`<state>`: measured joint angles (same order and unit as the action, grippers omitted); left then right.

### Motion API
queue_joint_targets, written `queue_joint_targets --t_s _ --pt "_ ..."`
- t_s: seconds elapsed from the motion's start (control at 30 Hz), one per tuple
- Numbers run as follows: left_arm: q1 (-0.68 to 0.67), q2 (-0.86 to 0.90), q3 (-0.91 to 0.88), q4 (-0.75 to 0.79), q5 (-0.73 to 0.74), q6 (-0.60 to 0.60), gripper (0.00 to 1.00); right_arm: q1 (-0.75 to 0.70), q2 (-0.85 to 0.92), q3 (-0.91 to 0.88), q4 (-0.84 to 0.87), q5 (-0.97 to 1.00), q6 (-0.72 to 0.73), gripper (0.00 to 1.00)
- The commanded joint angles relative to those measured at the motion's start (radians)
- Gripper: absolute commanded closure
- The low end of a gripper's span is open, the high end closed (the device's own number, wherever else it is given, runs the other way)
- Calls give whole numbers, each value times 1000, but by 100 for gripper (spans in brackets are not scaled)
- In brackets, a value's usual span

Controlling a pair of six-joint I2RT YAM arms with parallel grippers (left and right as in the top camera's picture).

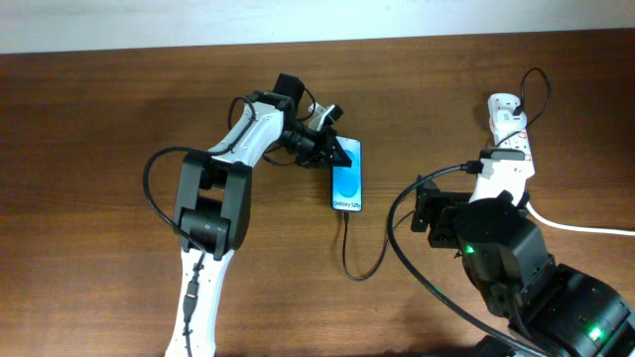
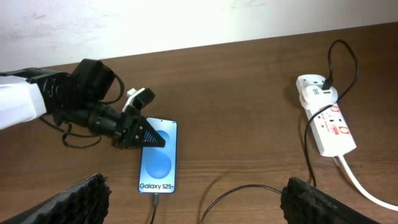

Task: Plug charger to phone and switch on socket
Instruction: 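Lower the phone flat onto the table with the left gripper, then open the left gripper and lift it off the phone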

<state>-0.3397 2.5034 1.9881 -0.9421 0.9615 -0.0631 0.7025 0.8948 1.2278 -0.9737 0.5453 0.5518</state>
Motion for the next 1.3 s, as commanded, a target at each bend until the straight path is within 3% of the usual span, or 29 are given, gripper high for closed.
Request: queue_joint_targets --t_s 0.0,0.13,0.27,0.47,0.7,1.03,1.17,1.27 --pt "2 51 8 3 -49 56 88 -3 -6 3 -7 -14 15 8" --pt "2 93 8 5 -49 56 83 -3 -6 3 -31 -14 15 8" --pt "2 101 8 5 -54 56 71 -3 -6 3 -38 -14 14 8" --pt "2 101 8 -25 -337 -110 63 -3 -6 3 -44 -14 14 7" --pt "-37 101 8 -60 -500 -169 48 -3 15 3 -49 -11 14 7" --pt "-38 101 8 -97 -596 -260 44 -3 77 3 -60 -12 42 7" --pt "-47 101 8 -111 -634 -279 33 -3 85 3 -58 -11 60 7" --pt "-53 101 10 -114 -639 -270 32 -3 90 3 -59 -11 60 7"
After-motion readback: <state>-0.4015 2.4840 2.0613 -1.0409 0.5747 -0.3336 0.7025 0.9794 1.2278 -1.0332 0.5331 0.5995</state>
